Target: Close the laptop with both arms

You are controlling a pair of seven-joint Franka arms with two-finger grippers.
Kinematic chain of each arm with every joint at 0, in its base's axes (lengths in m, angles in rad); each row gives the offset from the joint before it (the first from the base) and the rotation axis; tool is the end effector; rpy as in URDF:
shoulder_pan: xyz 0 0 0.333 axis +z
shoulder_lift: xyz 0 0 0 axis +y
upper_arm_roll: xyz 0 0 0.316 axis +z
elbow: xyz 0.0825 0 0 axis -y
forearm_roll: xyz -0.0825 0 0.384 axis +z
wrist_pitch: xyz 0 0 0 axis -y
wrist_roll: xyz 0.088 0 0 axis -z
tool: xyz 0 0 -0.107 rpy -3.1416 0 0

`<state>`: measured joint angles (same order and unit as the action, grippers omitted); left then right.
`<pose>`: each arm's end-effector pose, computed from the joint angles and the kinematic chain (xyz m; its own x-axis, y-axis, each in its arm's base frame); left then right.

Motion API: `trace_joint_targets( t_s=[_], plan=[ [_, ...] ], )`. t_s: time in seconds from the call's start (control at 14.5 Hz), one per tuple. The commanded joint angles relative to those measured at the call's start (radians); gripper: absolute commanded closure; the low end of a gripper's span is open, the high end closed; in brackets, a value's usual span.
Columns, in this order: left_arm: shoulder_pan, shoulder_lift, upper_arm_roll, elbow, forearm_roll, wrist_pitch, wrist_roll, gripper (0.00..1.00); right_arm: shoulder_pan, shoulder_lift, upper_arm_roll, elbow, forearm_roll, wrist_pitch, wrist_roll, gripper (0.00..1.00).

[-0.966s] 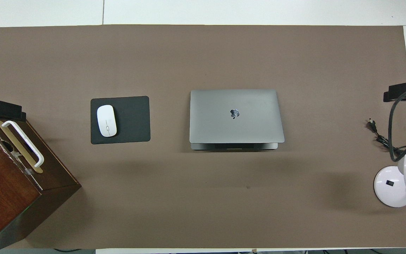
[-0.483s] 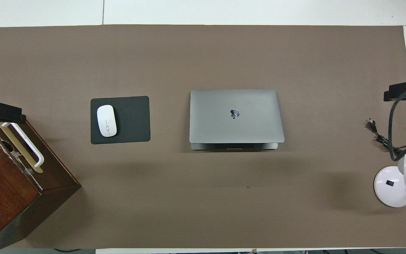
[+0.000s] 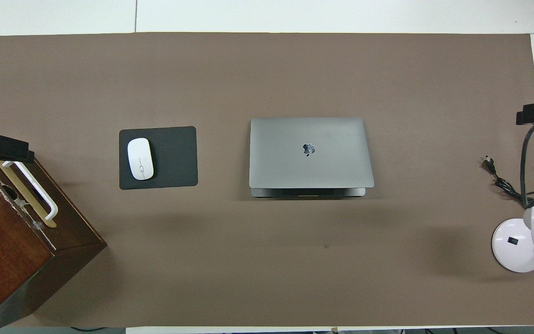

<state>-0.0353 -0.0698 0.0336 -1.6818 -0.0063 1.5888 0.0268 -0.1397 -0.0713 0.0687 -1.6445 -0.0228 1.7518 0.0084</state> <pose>0.5328 -0.0010 0.6116 0.9993 -0.0285 -0.0230 -0.0283 -0.9996 0.0093 0.5482 -0.0396 0.6459 0.9814 -0.0734 0.1776 -0.0793 -0.9965 0.0262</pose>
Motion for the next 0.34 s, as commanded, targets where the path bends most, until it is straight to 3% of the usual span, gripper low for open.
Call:
trace_joint_targets(
  t_s=[0.0,0.28],
  plan=[
    [0.005,0.007,0.002,0.022,-0.014,-0.027,-0.007,0.0,-0.023,0.001,0.01,0.005,-0.012,0.023,-0.034,0.0],
    [0.005,0.007,0.002,0.022,-0.014,-0.027,-0.007,0.0,-0.047,0.002,0.01,0.009,-0.014,0.026,-0.065,0.0]
  ],
)
